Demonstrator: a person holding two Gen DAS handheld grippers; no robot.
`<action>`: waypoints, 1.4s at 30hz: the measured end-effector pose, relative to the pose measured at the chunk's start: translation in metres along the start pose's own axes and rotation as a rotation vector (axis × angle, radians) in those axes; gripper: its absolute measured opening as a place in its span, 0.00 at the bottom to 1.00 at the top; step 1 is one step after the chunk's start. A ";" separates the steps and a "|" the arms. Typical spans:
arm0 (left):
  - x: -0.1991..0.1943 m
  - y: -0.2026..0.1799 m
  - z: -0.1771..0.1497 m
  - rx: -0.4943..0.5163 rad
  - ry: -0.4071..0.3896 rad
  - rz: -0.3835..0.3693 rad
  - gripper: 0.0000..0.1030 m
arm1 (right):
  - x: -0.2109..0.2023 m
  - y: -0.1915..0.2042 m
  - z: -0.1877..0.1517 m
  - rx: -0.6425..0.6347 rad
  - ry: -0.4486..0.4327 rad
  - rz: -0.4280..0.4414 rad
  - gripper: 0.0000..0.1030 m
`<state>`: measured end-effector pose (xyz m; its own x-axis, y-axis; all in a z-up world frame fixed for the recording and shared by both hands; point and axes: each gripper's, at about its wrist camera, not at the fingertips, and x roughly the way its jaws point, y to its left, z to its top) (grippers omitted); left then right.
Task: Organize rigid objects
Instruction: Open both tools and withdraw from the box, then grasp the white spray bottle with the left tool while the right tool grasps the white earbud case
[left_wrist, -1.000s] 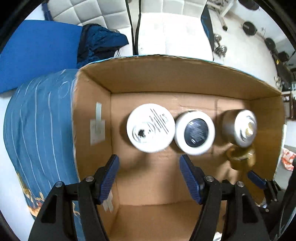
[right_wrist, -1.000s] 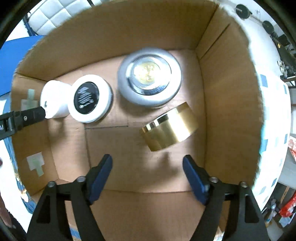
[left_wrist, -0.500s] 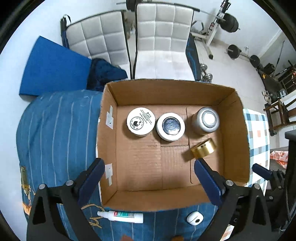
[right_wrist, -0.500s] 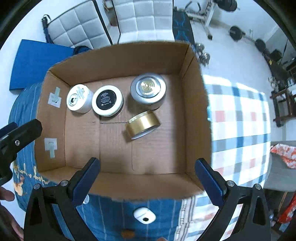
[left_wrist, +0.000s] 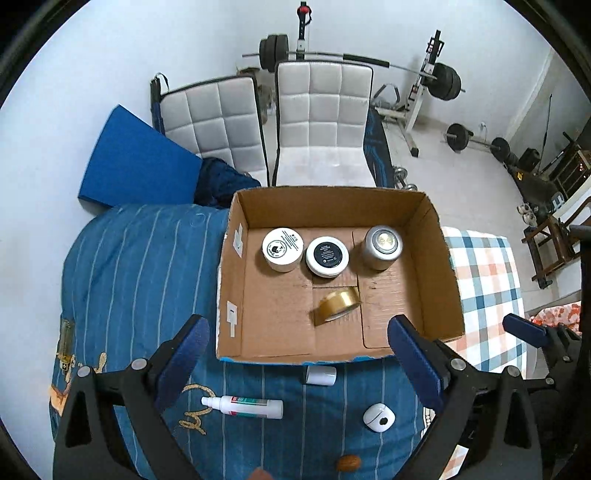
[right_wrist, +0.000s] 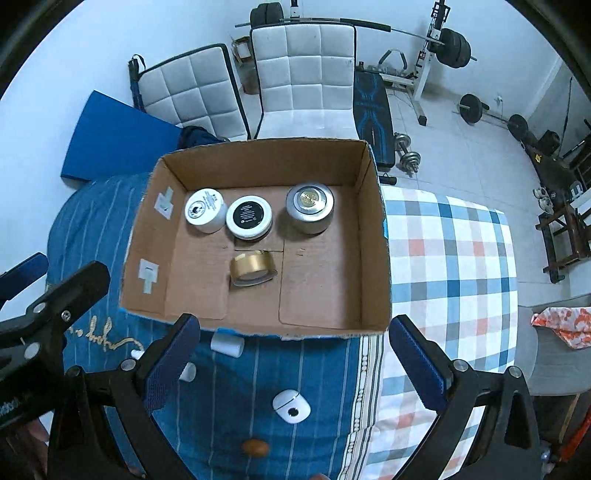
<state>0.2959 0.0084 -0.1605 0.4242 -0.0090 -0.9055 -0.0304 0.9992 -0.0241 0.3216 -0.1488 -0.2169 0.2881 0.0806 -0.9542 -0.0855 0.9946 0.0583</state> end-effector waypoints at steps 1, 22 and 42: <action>-0.005 -0.001 -0.002 0.000 -0.007 0.001 0.96 | -0.004 0.000 -0.002 0.004 -0.003 0.013 1.00; 0.118 0.097 -0.125 -0.241 0.399 0.011 0.95 | 0.114 -0.030 -0.100 0.105 0.287 0.005 1.00; 0.193 0.091 -0.183 -0.167 0.563 0.001 0.51 | 0.194 -0.010 -0.145 0.121 0.456 -0.027 0.89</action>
<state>0.2096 0.0905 -0.4154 -0.1202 -0.0726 -0.9901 -0.1918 0.9802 -0.0486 0.2401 -0.1529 -0.4449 -0.1617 0.0453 -0.9858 0.0356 0.9986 0.0400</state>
